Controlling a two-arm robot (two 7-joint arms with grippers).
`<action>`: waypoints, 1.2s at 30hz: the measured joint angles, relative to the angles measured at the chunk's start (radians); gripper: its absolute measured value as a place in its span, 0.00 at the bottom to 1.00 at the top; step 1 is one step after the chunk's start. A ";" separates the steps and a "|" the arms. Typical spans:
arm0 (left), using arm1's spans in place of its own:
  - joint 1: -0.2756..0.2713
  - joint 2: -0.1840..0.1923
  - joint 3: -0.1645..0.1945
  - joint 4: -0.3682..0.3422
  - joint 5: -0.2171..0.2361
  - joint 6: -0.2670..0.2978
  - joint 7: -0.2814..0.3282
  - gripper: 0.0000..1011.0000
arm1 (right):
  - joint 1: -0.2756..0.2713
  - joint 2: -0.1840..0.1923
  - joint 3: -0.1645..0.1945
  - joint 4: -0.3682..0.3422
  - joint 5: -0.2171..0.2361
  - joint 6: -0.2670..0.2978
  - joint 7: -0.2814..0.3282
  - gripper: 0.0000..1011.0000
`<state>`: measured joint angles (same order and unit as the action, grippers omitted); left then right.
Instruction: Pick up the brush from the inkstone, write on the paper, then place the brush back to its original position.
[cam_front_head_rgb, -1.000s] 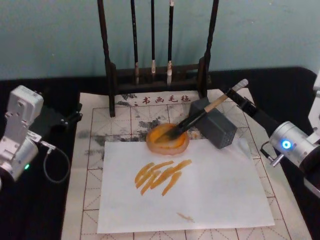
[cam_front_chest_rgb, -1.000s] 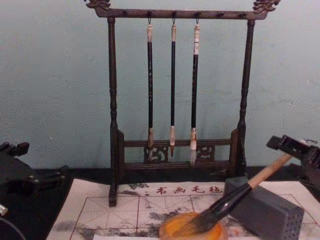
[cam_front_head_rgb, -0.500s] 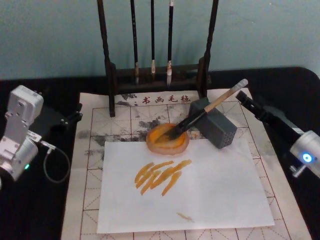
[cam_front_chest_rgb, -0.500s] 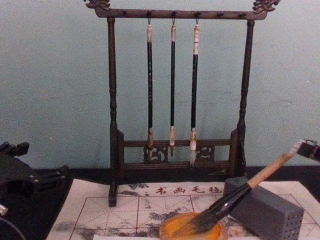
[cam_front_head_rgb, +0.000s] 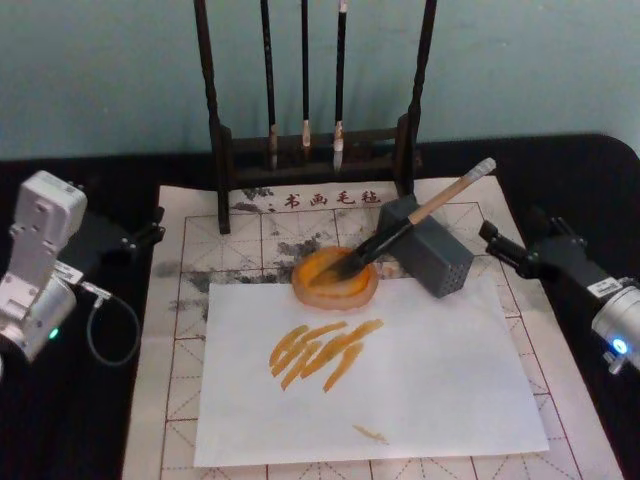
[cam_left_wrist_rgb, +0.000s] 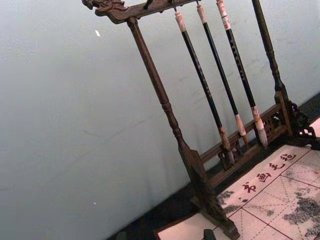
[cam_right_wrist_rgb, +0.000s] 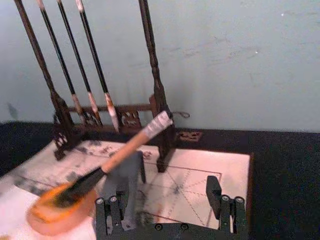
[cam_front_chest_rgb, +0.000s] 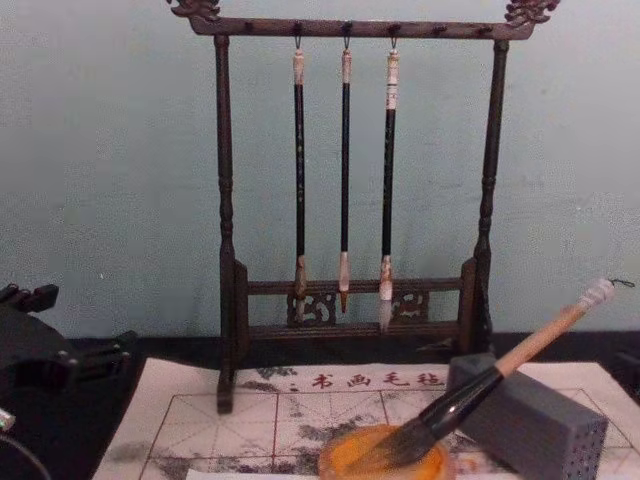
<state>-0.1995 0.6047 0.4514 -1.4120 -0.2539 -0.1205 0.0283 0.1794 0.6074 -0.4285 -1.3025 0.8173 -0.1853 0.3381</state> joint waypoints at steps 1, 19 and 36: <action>0.000 0.000 0.000 0.000 0.000 0.000 0.000 0.99 | 0.002 -0.002 -0.003 0.005 -0.015 -0.005 -0.008 0.99; 0.000 0.000 0.000 0.000 0.000 0.000 0.000 0.99 | 0.011 -0.028 -0.002 0.033 -0.086 -0.020 -0.055 0.99; 0.000 0.000 0.000 0.000 0.000 0.000 0.000 0.99 | 0.012 -0.027 -0.003 0.031 -0.082 -0.018 -0.052 0.99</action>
<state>-0.1995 0.6047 0.4514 -1.4120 -0.2539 -0.1205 0.0283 0.1910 0.5808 -0.4316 -1.2712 0.7358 -0.2031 0.2857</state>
